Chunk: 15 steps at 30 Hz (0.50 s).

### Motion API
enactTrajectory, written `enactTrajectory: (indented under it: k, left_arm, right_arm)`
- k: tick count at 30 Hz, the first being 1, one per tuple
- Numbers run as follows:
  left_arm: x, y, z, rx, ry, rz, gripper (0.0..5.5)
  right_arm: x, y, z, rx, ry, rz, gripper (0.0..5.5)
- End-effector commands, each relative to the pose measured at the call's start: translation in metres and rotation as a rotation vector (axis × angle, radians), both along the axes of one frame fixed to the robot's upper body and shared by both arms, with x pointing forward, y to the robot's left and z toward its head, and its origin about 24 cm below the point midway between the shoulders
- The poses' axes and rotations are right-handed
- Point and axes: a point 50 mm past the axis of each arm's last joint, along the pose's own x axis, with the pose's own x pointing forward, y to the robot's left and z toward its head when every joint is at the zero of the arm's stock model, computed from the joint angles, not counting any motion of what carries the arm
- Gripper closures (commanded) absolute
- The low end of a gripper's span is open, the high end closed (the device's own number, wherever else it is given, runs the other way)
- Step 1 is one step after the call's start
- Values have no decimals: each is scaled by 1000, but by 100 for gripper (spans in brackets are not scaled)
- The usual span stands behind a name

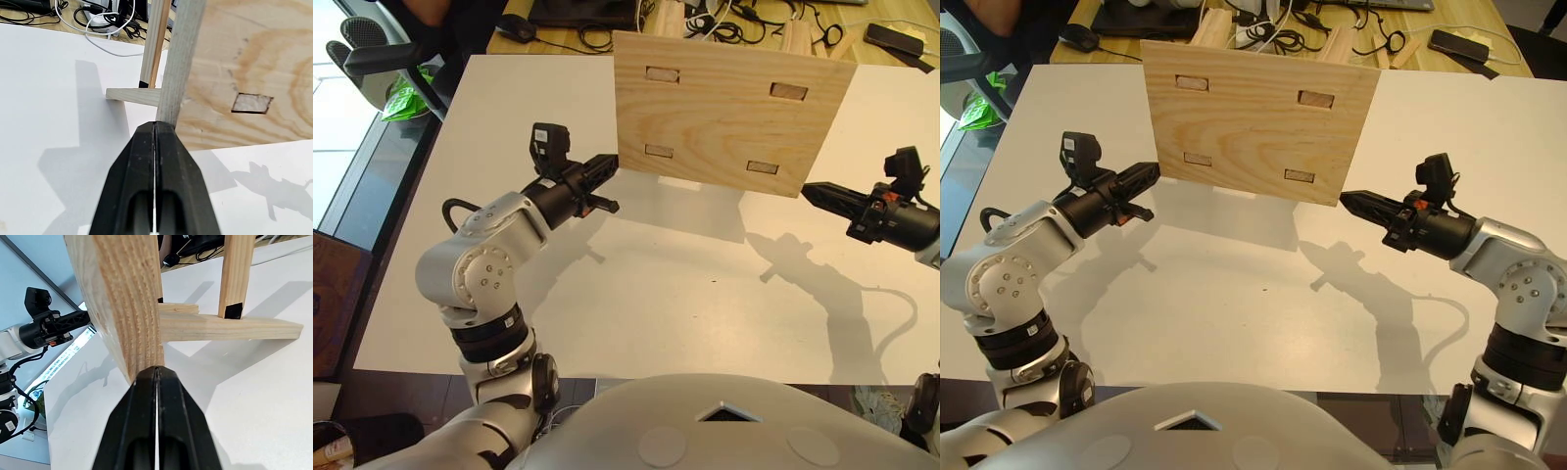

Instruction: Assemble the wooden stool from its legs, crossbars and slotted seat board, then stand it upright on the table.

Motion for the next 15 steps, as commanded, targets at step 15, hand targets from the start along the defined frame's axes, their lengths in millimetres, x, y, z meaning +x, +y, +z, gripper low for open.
enactTrajectory:
  k: [15]
  left_arm:
    - [0,-46,64,-250,-221,-300,548]
  right_arm:
    - [7,43,52,216,-187,206,550]
